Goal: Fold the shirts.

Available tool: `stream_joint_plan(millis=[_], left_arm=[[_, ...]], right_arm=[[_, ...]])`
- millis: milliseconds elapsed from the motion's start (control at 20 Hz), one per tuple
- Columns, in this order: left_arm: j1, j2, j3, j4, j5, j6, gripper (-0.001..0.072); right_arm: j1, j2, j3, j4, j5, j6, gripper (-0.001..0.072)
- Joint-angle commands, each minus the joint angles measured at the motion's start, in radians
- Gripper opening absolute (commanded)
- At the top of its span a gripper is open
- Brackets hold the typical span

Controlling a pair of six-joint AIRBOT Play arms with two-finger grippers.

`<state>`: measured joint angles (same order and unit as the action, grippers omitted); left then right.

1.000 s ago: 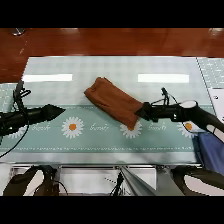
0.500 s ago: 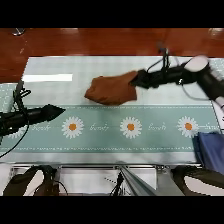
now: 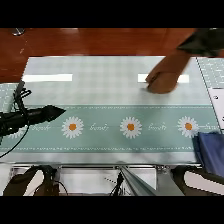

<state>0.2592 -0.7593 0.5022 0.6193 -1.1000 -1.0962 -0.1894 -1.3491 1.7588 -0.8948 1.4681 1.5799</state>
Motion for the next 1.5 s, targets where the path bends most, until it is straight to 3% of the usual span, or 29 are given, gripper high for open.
stream_joint_plan(millis=[0,200,350,600,900,1150,1300,1350,1400,1450], left_arm=[[0.001,0.001,-0.001,0.001,-0.001,0.004,0.0024],[0.001,0.001,-0.001,0.001,-0.001,0.004,0.0024],[0.001,0.001,-0.001,0.001,0.000,0.004,0.0024],[0.001,0.001,-0.001,0.001,0.040,0.005,0.0024],[0.001,0.001,-0.002,0.001,0.052,0.012,0.0024],[0.001,0.001,-0.003,0.001,0.093,0.011,0.0024],[0.001,0.001,-0.003,0.001,0.104,0.011,0.0024],[0.001,0.001,-0.003,0.001,0.105,0.011,0.0023],[0.001,0.001,-0.002,0.001,0.106,0.011,0.0024],[0.001,0.001,-0.002,0.001,0.107,0.011,0.0024]], right_arm=[[-0.196,0.035,0.071,-0.014,0.131,0.063,0.0037],[-0.426,0.095,0.070,-0.035,0.276,0.076,0.0036],[-0.558,0.146,0.063,-0.161,0.388,0.054,0.0034],[-0.750,0.319,-0.155,-0.252,0.388,0.031,0.0034],[-0.990,0.501,-0.344,-0.508,0.388,0.051,0.0037],[-1.019,0.666,-0.446,-0.886,0.388,0.135,0.0038],[-1.018,0.686,-0.507,-0.895,0.389,0.120,0.0041],[-1.018,0.686,-0.521,-0.907,0.388,0.121,0.0222],[-1.018,0.683,-0.533,-0.913,0.388,0.125,0.0495],[-1.018,0.674,-0.535,-0.923,0.387,0.125,0.0576]])
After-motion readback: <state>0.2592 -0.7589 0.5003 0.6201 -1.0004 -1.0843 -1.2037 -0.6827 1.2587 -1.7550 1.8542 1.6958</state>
